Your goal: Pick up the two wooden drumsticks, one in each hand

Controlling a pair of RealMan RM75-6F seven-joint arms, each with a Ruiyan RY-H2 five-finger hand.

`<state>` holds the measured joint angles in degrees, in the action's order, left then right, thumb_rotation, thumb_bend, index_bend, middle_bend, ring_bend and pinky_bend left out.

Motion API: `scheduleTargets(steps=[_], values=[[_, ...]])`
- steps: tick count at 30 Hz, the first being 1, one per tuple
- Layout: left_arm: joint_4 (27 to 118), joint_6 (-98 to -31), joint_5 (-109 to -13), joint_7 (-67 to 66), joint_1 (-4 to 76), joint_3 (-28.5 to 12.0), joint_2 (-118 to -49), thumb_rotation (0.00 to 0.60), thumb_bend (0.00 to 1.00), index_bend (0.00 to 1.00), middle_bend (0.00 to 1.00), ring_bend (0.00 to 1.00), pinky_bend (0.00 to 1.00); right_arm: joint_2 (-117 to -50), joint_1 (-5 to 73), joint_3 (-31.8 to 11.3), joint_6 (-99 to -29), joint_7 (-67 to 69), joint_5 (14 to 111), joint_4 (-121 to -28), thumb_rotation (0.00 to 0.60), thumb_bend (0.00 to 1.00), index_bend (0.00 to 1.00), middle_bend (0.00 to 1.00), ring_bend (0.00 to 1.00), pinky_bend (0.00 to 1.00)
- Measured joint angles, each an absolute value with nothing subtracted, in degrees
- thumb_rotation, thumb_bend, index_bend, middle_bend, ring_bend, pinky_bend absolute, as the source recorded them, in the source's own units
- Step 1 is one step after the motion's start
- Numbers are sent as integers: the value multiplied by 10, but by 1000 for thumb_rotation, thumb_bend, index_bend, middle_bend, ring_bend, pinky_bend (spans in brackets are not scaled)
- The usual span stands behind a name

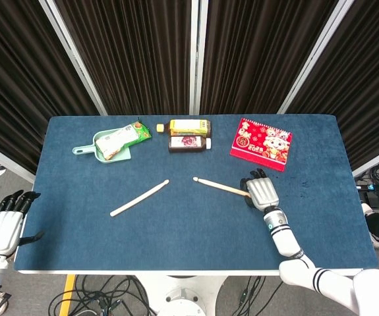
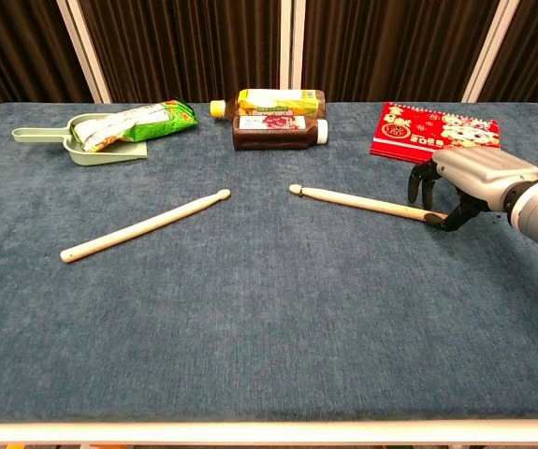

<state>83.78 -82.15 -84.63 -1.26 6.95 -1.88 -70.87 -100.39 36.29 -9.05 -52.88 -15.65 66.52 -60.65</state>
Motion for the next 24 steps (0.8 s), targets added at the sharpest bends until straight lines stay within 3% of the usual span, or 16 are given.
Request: scheduleTargets(steps=[5,24], values=[[836,-821,-847,-11,69,-17,-710,600,29,169,145,81,146,-1007,363,-90,-530,-162,668,-605,600,238,419,463,161,83],[831,-818,-842,-12,70,-20,-711,600,29,169,142,81,145,-1025,368,-98,-527,-173,664,-583,600,243,450,499,206,83]])
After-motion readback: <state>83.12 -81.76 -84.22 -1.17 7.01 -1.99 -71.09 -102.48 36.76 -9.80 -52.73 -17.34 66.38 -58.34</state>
